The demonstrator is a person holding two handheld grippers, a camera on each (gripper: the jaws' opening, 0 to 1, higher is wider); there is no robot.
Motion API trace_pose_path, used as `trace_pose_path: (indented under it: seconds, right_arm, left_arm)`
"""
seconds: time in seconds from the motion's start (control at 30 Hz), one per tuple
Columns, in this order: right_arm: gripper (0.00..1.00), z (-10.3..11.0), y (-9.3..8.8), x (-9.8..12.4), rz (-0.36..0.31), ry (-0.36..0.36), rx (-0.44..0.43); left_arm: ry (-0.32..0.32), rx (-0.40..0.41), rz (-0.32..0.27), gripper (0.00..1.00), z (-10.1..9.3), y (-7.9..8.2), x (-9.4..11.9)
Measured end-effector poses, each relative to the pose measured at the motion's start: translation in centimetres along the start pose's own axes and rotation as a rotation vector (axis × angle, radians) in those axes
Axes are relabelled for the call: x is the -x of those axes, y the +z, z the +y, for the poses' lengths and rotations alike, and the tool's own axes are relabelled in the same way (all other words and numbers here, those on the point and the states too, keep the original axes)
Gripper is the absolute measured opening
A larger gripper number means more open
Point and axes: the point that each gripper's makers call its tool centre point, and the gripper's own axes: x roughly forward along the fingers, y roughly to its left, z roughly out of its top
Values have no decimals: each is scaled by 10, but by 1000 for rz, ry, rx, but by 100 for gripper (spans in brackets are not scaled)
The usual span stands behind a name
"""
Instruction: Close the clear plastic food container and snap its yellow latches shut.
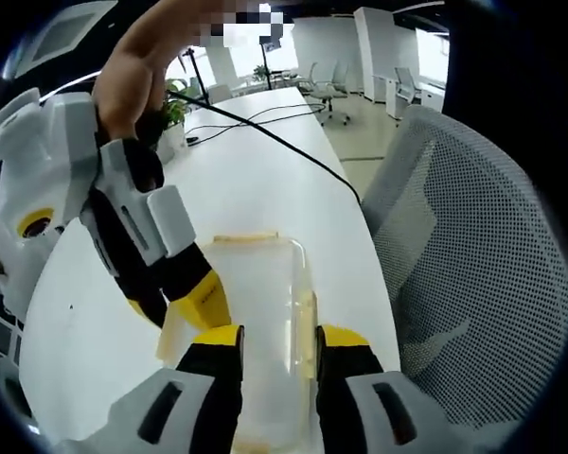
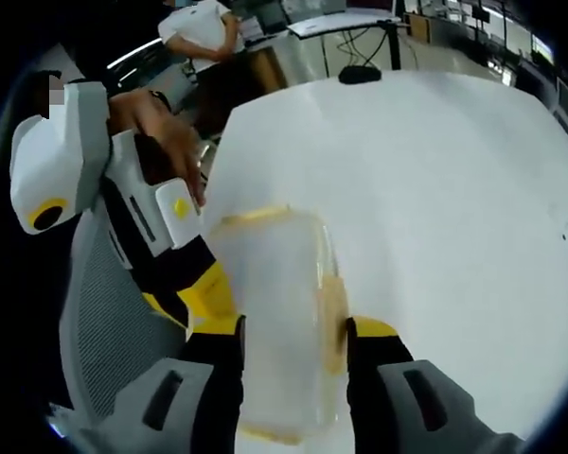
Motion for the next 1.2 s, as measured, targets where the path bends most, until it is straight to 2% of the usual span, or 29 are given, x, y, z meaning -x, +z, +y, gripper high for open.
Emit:
trace_pose_path:
  seconds: [0.17,0.23,0.3,0.47,0.5,0.57,0.63,0.73,0.93,1.03,1.2]
  right_arm:
    - [36,6,1,-4,4,28,7]
    - [35,12,6,-10,-7,64,17]
    - [35,10,1,-8,39,69,14]
    - [36,9,0,-6,27,51,11]
    - [36,9,0,-6,20,50,14]
    - [36,8,0,-6,17,46,16]
    - [36,8,0,-6,24,49,21]
    - [37,8,0,-6,39,53,24]
    - [37,8,-2,-5,12,59,15]
    - [37,9,0,-6,4,58,13]
    - [37,8,1,-6,4,56,11]
  left_arm:
    - [9,-30,5,18,-6,3,-1]
    - [4,-29,5,16,-10,5,0]
    - [14,-31,3,15,-10,4,0]
    - [34,-32,15,14,-10,6,0]
    - [41,-62,21,13,-9,6,-1]
    - [40,-53,24,14,-11,5,-1]
    - [40,-77,25,14,-12,6,-2]
    - [34,-37,2,16,-12,6,0]
    - [21,-60,7,17,-15,7,2]
    - [-4,-43,9,23,-20,7,2]
    - [22,-94,14,21,-20,5,1]
